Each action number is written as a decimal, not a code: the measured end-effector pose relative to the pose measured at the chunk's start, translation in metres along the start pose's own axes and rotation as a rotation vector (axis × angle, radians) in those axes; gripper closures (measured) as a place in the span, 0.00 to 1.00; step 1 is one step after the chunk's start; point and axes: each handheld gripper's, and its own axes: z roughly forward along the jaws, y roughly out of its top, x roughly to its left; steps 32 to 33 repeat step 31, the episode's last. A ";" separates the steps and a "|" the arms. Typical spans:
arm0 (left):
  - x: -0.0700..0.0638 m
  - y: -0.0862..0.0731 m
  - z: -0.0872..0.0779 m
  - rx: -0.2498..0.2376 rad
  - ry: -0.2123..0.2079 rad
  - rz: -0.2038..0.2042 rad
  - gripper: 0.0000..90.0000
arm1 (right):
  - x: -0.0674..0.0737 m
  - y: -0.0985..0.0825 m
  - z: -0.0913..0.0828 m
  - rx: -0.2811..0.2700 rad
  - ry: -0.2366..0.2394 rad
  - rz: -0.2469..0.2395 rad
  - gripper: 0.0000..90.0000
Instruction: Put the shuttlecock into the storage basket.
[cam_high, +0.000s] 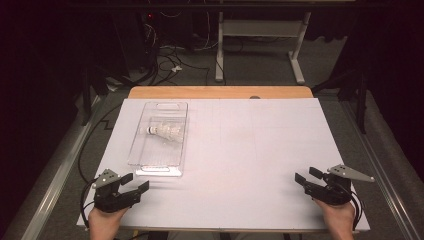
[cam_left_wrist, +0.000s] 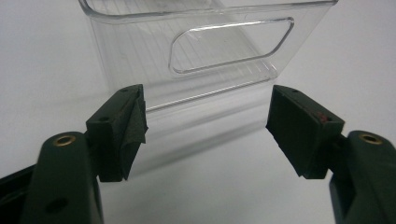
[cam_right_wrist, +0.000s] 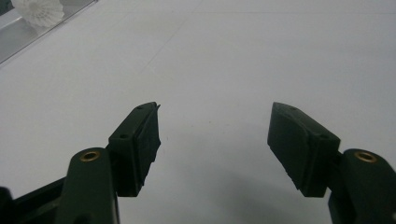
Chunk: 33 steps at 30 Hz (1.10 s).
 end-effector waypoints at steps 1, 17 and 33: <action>0.000 0.000 0.000 0.001 0.000 0.001 0.33 | 0.000 0.000 0.000 -0.001 0.001 0.000 0.38; 0.003 0.000 0.000 -0.002 0.005 -0.014 0.33 | -0.004 -0.002 0.001 -0.005 0.004 0.016 0.37; 0.003 0.000 0.000 0.008 0.000 -0.011 0.33 | -0.003 -0.001 0.000 -0.015 0.012 0.013 0.36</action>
